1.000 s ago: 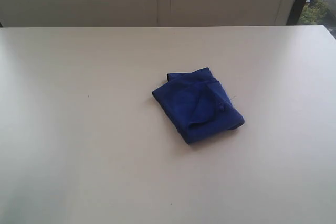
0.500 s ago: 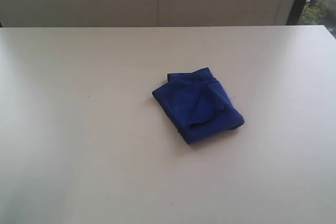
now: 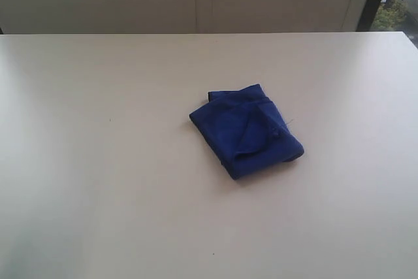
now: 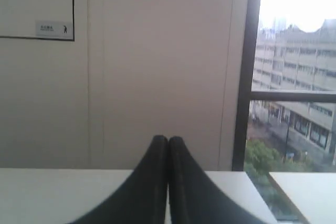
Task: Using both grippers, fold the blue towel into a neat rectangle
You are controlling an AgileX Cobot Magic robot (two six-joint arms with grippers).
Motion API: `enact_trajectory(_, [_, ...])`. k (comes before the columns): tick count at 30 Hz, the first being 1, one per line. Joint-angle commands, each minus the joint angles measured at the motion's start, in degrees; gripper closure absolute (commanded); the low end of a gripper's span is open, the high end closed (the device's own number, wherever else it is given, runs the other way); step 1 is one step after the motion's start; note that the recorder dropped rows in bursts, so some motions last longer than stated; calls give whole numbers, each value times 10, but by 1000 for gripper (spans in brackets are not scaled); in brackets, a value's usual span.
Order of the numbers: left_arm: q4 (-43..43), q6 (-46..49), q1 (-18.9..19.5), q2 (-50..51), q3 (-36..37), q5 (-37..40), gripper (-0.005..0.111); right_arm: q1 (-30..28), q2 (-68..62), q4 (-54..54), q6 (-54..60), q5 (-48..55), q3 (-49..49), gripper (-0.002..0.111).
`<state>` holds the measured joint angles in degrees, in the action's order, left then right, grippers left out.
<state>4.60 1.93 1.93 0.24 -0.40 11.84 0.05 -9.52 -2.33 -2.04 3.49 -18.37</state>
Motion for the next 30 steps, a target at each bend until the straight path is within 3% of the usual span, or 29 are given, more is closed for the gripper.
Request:
enact_trajectory(1, [0, -3, 3, -2, 4, -3, 107, -1, -138, 2, -36, 104, -119, 108])
enact_trajectory(9, [0, -3, 3, -2, 4, -3, 107, -1, -443, 65, -28, 248, -262, 108])
enact_trajectory(14, [0, -3, 3, -2, 4, -3, 107, 14, -601, 256, 139, 283, -289, 108])
enact_trajectory(18, [0, -3, 3, -2, 4, -3, 107, 66, -681, 400, 250, 271, -289, 108])
enact_trajectory(26, [0, -3, 3, -2, 4, -3, 107, 162, -792, 435, 259, 171, -290, 108])
enact_trajectory(30, [0, -3, 3, -2, 4, -3, 107, 170, -821, 474, 259, 139, -290, 93])
